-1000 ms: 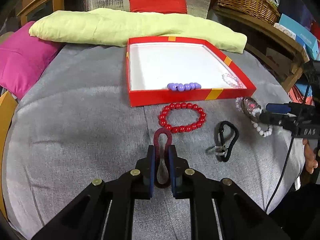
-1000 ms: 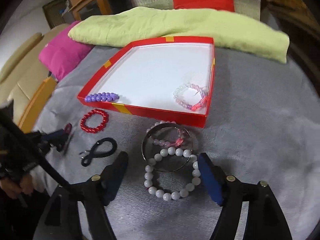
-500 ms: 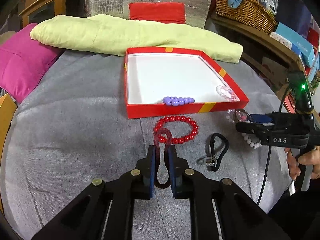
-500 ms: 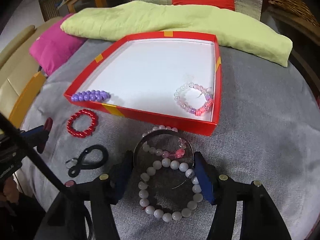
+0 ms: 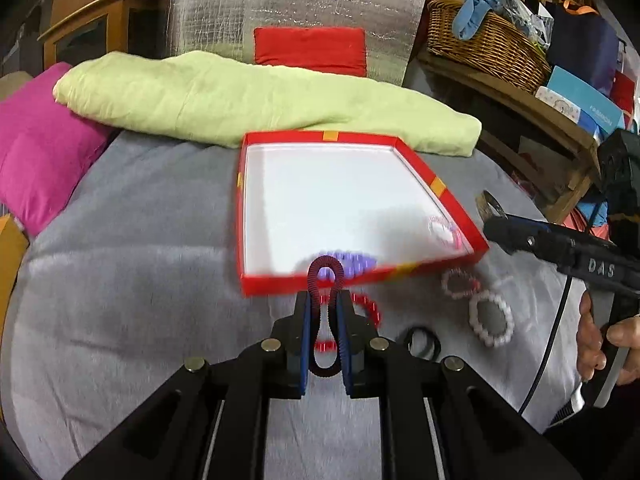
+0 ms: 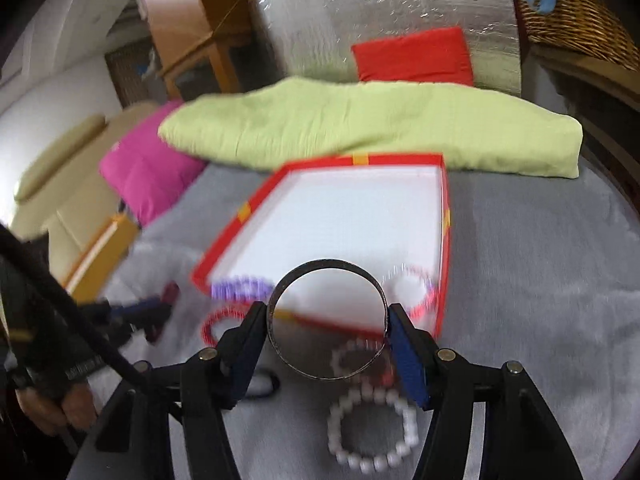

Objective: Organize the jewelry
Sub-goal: 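Lower the silver bangle into the tray and open the right tool while the left holds the dark red bangle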

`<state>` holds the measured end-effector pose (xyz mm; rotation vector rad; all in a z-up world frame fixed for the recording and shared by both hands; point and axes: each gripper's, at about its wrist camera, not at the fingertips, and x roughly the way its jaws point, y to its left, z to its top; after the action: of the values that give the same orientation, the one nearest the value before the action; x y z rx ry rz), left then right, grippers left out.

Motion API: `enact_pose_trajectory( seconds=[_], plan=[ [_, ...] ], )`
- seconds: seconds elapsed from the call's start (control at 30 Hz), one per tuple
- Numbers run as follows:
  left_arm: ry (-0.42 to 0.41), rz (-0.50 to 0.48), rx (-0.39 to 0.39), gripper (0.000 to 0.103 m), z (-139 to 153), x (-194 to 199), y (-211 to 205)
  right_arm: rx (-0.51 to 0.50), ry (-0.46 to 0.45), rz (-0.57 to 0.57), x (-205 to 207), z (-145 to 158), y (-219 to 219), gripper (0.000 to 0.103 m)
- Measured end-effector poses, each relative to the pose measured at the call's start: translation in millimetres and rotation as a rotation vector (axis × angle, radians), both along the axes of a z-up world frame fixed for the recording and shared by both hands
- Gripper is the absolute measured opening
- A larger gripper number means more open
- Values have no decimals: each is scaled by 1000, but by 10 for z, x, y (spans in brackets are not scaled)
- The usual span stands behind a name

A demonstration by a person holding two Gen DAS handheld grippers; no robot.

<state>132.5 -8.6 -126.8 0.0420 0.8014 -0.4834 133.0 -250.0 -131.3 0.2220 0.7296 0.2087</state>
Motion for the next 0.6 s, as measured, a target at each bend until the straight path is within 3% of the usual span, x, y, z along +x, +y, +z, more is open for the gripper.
enact_pose_trajectory(
  seconds=[0.3, 0.6],
  plan=[
    [18, -8, 17, 13, 5, 630, -352, 117, 72, -98, 778, -188, -79, 64],
    [76, -23, 75, 13, -197, 1024, -613, 173, 140, -145, 1206, -398, -75, 65]
  ],
)
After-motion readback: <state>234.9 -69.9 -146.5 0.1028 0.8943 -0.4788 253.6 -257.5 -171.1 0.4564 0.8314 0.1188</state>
